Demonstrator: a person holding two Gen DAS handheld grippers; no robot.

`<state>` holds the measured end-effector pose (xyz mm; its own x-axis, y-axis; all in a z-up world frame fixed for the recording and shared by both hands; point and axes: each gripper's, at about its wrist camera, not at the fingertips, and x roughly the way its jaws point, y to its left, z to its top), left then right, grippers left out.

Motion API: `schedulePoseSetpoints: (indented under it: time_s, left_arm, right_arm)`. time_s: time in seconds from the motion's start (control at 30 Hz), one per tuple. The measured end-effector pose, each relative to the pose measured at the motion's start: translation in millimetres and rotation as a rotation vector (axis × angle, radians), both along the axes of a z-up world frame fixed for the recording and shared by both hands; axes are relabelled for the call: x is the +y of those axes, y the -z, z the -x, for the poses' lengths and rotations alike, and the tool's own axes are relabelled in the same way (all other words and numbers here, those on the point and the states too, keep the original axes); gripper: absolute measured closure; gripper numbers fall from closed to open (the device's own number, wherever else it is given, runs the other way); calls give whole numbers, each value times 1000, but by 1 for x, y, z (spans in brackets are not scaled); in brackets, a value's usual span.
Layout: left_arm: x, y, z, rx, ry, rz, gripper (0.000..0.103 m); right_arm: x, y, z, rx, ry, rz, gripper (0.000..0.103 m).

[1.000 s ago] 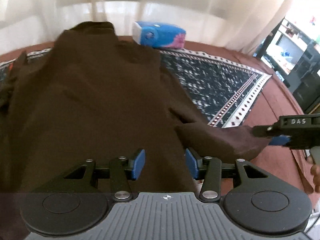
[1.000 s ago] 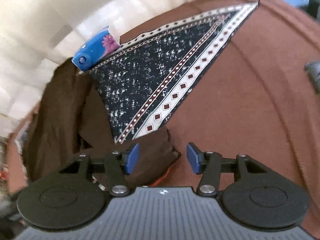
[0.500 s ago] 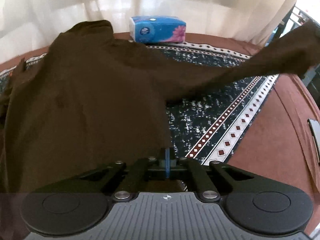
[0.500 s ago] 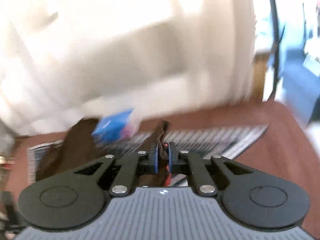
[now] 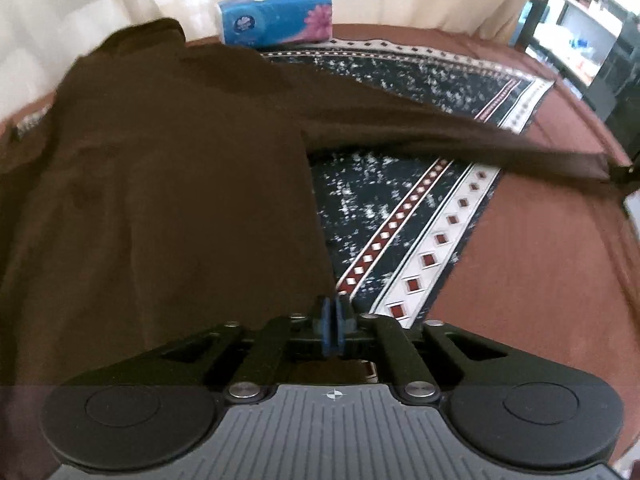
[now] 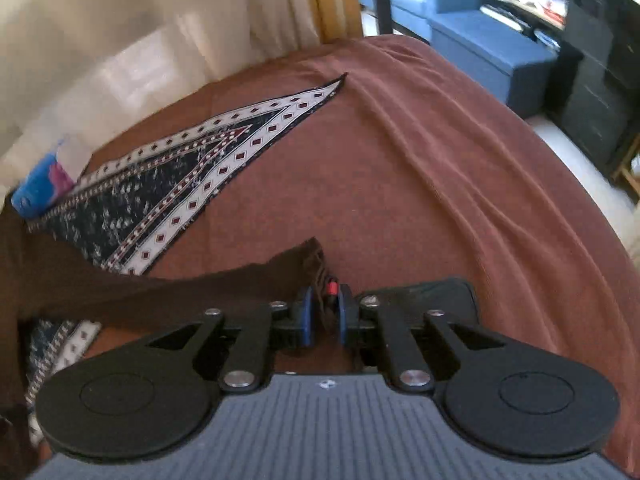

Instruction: Fold clothes

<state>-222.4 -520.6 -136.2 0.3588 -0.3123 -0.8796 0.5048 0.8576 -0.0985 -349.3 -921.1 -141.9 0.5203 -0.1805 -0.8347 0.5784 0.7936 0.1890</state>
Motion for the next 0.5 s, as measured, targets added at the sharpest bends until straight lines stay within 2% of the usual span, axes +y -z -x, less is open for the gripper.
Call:
schedulePoseSetpoints:
  time_s: [0.03,0.07,0.1,0.17,0.23,0.33,0.43,0.5]
  left_arm:
    - [2,-2,-1,4,-5,15,76]
    - [6,-9,-1,-16,-16,27,71]
    - [12,-18,-3,-39,-27,42,66]
    - [36,-41,-9,-93,-83,96,46]
    - [65,-59,-18,-144,-137,130,45]
    - [121,-80,-44,-221,-242,124,34]
    - [190,-91,-85,-290,-377,80,28]
    - [243,-90,-124,-299,-476,73,26]
  right_arm:
    - [2,-7,1,15,11,16,62]
    - [3,-17,-1,37,26,83,44]
    - [6,-31,-1,39,40,158,42]
    - [18,-59,-1,2,49,269,42]
    - [39,-88,-6,-76,2,306,42]
    - [86,-115,-24,-200,-138,222,42]
    - [150,-120,-54,-265,-298,125,42]
    - [201,-117,-77,-278,-411,51,42]
